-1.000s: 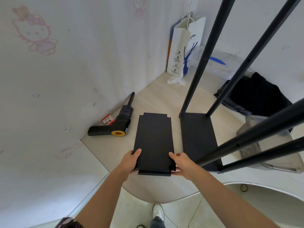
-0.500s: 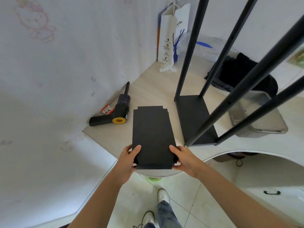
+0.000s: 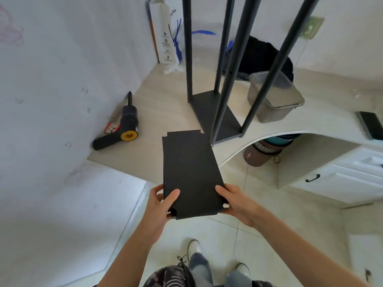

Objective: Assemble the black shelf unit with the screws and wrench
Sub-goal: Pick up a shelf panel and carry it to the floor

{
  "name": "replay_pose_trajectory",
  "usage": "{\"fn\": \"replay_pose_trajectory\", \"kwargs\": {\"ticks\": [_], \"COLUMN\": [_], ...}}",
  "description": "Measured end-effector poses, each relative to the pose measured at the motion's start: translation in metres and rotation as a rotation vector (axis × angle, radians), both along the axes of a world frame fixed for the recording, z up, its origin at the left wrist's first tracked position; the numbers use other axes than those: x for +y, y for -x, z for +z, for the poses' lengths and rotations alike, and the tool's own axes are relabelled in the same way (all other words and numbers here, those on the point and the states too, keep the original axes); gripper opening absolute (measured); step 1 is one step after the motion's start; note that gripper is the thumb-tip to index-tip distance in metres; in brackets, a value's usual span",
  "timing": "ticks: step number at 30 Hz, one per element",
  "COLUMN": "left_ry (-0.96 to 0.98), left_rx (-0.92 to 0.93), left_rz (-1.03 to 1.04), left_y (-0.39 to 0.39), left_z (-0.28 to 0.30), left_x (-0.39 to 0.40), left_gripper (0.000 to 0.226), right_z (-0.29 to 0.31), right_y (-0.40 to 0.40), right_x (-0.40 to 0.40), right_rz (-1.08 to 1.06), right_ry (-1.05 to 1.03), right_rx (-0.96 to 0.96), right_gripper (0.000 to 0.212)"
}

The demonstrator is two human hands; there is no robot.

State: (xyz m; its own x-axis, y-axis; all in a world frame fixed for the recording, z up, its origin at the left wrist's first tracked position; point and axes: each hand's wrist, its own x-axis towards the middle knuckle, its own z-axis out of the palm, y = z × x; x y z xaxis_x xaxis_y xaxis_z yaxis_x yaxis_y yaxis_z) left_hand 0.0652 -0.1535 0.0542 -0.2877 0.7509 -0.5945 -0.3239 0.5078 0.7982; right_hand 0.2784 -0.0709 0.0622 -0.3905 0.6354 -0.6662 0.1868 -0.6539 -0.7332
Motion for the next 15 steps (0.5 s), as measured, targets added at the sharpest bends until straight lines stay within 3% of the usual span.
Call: {"fn": "replay_pose_trajectory", "kwargs": {"ticks": [8, 15], "left_ry": [0.033, 0.018], "left_rx": [-0.023, -0.021], "left_rz": [-0.123, -0.271], "left_y": [-0.077, -0.191], "left_z": [-0.010, -0.011], "left_x": [-0.033, -0.062], "left_gripper": [0.046, 0.037], "right_z": [-0.004, -0.003], "right_y": [-0.086, -0.200], "right_x": [-0.058, -0.126], "right_rz": [-0.136, -0.306], "right_ry": [0.013, 0.006], "right_rx": [-0.041, -0.072], "right_gripper": [0.021, 0.031]}}
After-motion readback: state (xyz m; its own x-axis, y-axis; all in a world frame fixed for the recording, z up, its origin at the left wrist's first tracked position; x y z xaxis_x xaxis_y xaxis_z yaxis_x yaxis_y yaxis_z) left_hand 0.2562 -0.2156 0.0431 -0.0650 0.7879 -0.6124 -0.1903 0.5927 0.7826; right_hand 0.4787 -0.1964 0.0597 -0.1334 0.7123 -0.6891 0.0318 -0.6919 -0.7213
